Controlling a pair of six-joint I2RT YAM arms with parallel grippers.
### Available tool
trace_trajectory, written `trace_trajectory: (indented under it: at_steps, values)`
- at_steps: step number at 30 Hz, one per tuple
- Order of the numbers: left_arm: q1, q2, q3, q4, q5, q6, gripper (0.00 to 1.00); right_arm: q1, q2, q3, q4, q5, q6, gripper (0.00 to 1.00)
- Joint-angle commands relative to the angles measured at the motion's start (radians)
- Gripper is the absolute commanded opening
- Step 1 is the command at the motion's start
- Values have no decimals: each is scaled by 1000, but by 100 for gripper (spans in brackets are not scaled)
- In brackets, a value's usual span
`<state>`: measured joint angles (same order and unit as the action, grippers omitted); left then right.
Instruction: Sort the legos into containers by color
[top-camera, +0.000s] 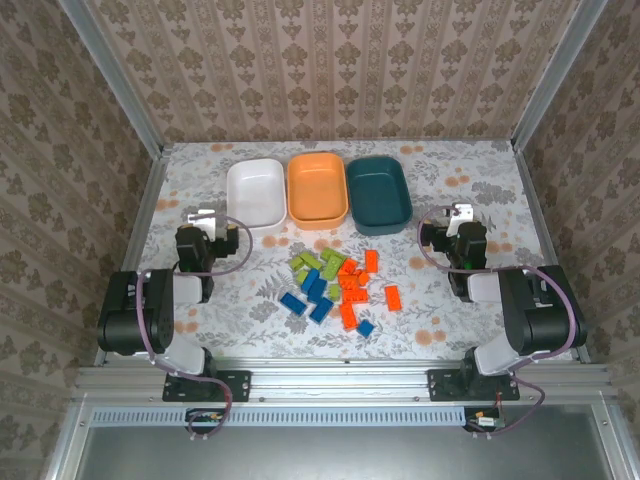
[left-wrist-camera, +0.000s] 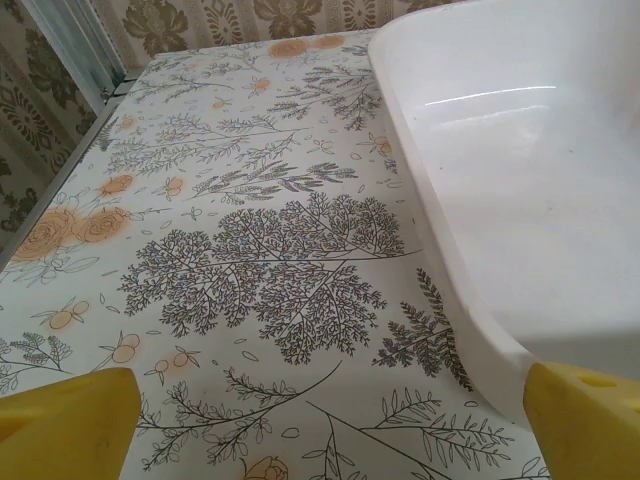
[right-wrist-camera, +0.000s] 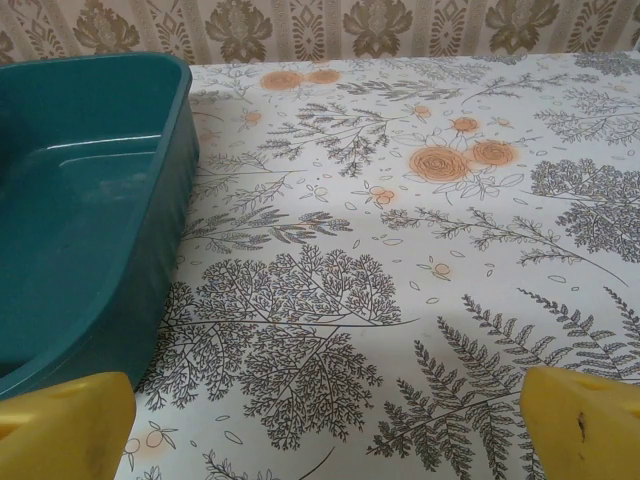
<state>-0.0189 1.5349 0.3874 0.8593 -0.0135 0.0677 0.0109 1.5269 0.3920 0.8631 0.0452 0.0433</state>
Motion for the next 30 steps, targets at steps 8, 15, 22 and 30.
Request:
trace_trajectory:
  at_steps: [8, 15, 22, 30]
  values:
    - [4, 6, 17, 4, 20, -6, 100, -2, 4, 17, -9, -19, -13, 100]
    - [4, 7, 17, 5, 19, -6, 100, -3, 4, 16, -9, -19, -13, 100]
    - [4, 6, 17, 2, 19, -6, 100, -3, 5, 18, -10, -19, -11, 100]
    - [13, 4, 19, 0, 34, -11, 100, -3, 6, 19, -13, -21, -11, 100]
